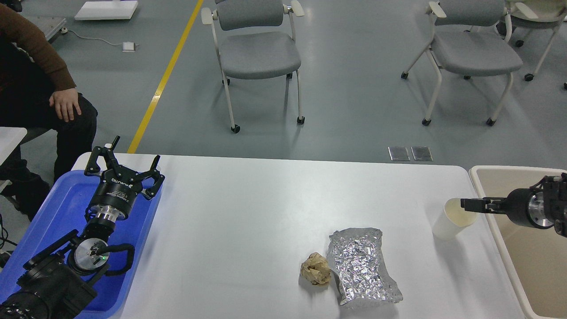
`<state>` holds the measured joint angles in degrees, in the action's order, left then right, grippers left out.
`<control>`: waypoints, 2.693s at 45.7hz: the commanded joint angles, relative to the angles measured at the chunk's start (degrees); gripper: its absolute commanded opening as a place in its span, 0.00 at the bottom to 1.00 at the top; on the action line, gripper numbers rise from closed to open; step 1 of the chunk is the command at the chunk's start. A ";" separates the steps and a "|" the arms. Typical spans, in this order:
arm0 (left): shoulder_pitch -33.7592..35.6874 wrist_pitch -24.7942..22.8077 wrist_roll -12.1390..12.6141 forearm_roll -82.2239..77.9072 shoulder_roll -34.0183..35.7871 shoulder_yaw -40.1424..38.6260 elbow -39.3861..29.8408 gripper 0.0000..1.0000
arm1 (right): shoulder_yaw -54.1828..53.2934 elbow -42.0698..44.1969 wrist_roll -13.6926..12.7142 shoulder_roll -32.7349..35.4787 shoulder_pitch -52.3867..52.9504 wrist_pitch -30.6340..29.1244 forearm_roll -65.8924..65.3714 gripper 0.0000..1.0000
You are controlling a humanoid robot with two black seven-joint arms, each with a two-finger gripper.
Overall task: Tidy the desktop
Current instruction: 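Extend the right gripper sideways to the white paper cup, then close the right gripper on the white paper cup, then lift the cup with the right gripper and carry it over the bin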
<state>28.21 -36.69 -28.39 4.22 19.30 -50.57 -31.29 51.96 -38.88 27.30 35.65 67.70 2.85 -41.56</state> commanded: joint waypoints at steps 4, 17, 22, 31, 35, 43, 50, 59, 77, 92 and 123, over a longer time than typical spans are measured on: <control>0.00 -0.05 0.00 0.00 -0.06 0.03 0.00 1.00 | -0.01 0.56 0.03 0.04 -2.05 0.49 -0.01 0.88; 0.00 -0.05 0.00 0.00 -0.06 0.03 0.00 1.00 | -0.10 0.56 0.03 -0.31 -2.93 1.11 -0.01 0.80; 0.00 -0.05 0.00 0.00 0.03 0.03 0.00 1.00 | -0.10 0.56 0.03 -0.31 -3.02 1.37 -0.01 0.80; 0.00 0.04 0.00 0.00 0.03 -0.05 0.00 1.00 | -0.10 0.64 0.03 -0.31 -3.28 1.46 -0.01 0.77; 0.00 -0.04 0.00 0.00 0.03 -0.05 0.00 1.00 | -0.19 1.34 0.12 -0.31 -3.46 1.55 -0.01 0.68; 0.00 -0.05 0.00 0.00 0.03 -0.05 0.00 1.00 | -0.19 2.93 0.47 -0.40 -4.95 2.34 -0.01 0.56; 0.00 -0.05 0.00 0.00 0.03 -0.05 0.00 1.00 | -0.28 3.02 0.47 -1.10 -4.95 2.42 -0.01 0.56; 0.00 -0.04 0.00 0.00 -0.06 -0.05 0.00 1.00 | -0.37 3.02 0.56 -2.07 -4.86 2.42 -0.01 0.56; 0.00 -0.05 0.00 0.00 -0.06 -0.05 0.00 1.00 | -0.63 3.28 1.35 -4.09 -6.18 2.34 -0.10 0.10; 0.00 -0.05 0.00 0.00 0.03 -0.05 0.00 1.00 | -0.19 8.37 6.27 -4.62 -7.67 2.51 -0.18 0.00; 0.00 -0.05 0.00 0.00 0.03 -0.05 0.00 1.00 | -11.35 -0.66 16.99 6.36 -0.04 2.51 0.87 0.00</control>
<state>28.21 -36.74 -28.39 4.22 19.28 -50.61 -31.29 45.30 -31.46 40.97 35.37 61.67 5.57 -40.95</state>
